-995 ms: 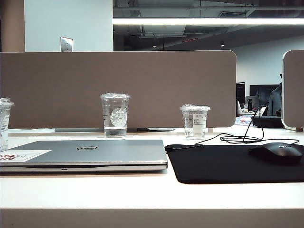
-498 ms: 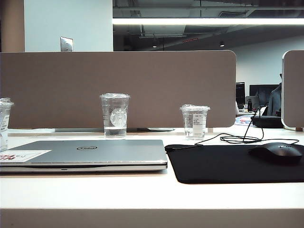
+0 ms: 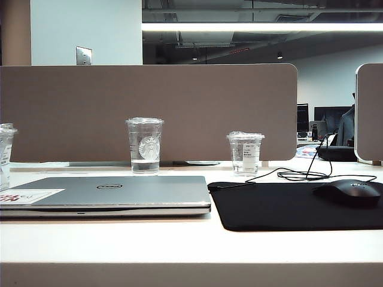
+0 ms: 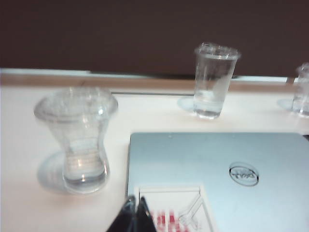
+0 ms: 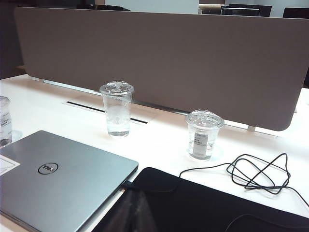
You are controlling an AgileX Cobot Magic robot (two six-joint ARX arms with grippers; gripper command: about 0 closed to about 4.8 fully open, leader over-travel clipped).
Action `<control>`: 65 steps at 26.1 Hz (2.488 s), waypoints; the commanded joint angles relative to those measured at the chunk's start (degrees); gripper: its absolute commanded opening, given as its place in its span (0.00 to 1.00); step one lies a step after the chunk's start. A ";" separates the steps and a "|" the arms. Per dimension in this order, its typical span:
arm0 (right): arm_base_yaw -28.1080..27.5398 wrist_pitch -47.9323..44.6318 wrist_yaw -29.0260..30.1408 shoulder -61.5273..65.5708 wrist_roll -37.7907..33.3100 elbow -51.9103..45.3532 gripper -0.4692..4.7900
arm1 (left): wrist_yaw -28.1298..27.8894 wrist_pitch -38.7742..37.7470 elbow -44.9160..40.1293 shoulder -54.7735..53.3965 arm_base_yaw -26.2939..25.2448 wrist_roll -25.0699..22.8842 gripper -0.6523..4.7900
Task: Pick up the coffee cup on the left and place it on the left side of the laptop.
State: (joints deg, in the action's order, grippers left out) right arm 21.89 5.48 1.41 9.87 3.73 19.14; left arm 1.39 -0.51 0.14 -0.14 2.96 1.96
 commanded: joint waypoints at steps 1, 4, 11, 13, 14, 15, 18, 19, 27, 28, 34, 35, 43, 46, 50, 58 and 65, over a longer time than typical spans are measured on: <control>-0.02 -0.79 -0.24 -0.11 0.09 0.31 0.09 | 0.35 1.77 0.22 -0.02 -0.11 -1.44 0.11; -0.02 -0.72 -0.22 -0.11 0.09 0.28 0.09 | 0.37 1.66 0.22 -0.02 -0.11 -3.06 0.11; -0.02 -0.72 -0.22 -0.11 0.09 0.28 0.09 | -0.81 1.75 0.22 -0.02 -0.11 -2.97 0.11; -0.02 -0.72 -0.22 -0.11 0.09 0.28 0.09 | -1.57 1.86 0.22 -0.02 -0.11 -2.95 0.11; -0.02 -0.72 -0.22 -0.11 0.09 0.28 0.09 | -1.57 1.88 0.22 -0.02 -0.11 -2.97 0.11; -0.02 -0.72 -0.22 -0.11 0.09 0.28 0.09 | -1.60 1.86 0.22 -0.02 -0.11 -3.02 0.11; -0.02 -0.72 -0.22 -0.11 0.09 0.28 0.09 | -1.57 1.66 0.22 -0.02 -0.11 -3.02 0.11; -0.02 -0.72 -0.22 -0.11 0.09 0.28 0.09 | -1.57 1.40 0.22 -0.02 -0.11 -3.02 0.11; -0.02 -0.72 -0.22 -0.11 0.09 0.28 0.09 | -1.55 1.40 0.22 -0.02 -0.09 -3.02 0.11; -0.02 -0.72 -0.22 -0.11 0.09 0.28 0.09 | -1.55 1.40 0.22 -0.02 -0.09 -3.02 0.11; -0.02 -0.77 -0.22 -0.11 0.09 0.31 0.09 | -1.55 1.40 0.22 -0.02 -0.09 -3.02 0.11; -0.02 -0.81 -0.28 -0.11 0.09 0.28 0.09 | -1.55 1.40 0.22 -0.02 -0.09 -3.02 0.11; -5.46 -1.11 -2.89 -0.68 0.13 -4.20 0.09 | -1.57 1.40 0.22 -0.02 -0.09 -3.02 0.11; -10.10 -1.51 -2.80 -3.21 0.11 -8.04 0.09 | -1.53 1.40 0.22 -0.02 -0.09 -3.02 0.11; -14.32 -3.76 -2.82 -6.91 0.11 -11.30 0.09 | -1.53 1.40 0.22 -0.02 -0.09 -3.02 0.11; -19.89 -9.79 -3.02 -9.84 0.07 -15.15 0.09 | -1.51 1.38 0.22 -0.02 -0.09 -3.02 0.11; -20.00 -10.21 -5.38 -9.90 -0.09 -17.70 0.09 | -1.38 1.38 0.22 -0.02 -0.09 -3.02 0.11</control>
State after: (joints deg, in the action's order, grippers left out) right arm 1.89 -3.33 -3.49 0.08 3.73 1.37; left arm -0.10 0.23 0.14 -0.14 2.92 -0.64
